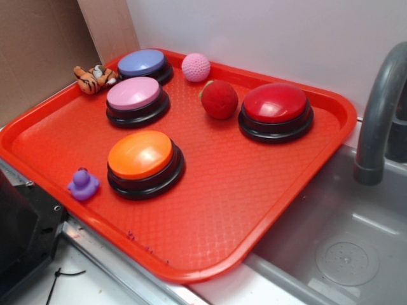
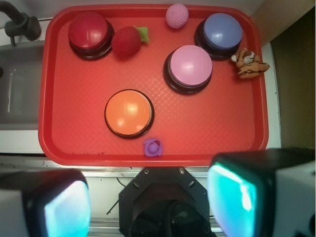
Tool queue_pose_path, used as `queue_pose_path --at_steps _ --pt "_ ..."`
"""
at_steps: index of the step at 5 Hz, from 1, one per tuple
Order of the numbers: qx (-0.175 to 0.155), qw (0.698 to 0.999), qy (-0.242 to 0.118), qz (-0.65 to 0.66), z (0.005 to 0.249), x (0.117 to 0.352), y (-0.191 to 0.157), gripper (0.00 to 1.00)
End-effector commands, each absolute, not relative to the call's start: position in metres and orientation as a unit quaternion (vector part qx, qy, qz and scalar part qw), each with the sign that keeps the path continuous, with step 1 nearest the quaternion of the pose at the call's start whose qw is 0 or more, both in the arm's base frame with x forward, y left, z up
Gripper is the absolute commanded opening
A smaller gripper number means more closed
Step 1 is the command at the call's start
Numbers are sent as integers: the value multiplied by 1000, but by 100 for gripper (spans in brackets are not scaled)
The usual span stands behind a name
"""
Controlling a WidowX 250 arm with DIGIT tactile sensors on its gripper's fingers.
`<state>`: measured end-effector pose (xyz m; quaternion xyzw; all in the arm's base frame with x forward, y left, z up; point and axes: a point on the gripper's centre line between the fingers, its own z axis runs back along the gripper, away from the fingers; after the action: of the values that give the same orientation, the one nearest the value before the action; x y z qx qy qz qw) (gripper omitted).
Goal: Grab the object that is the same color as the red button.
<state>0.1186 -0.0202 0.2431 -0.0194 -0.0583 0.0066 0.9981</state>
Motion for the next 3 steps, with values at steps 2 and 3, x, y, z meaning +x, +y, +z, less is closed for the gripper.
queue_pose_path --at_steps 2,3 --pt "-45 988 -67 133 232 129 -7 100" --pt "-55 962 -86 255 221 144 3 100"
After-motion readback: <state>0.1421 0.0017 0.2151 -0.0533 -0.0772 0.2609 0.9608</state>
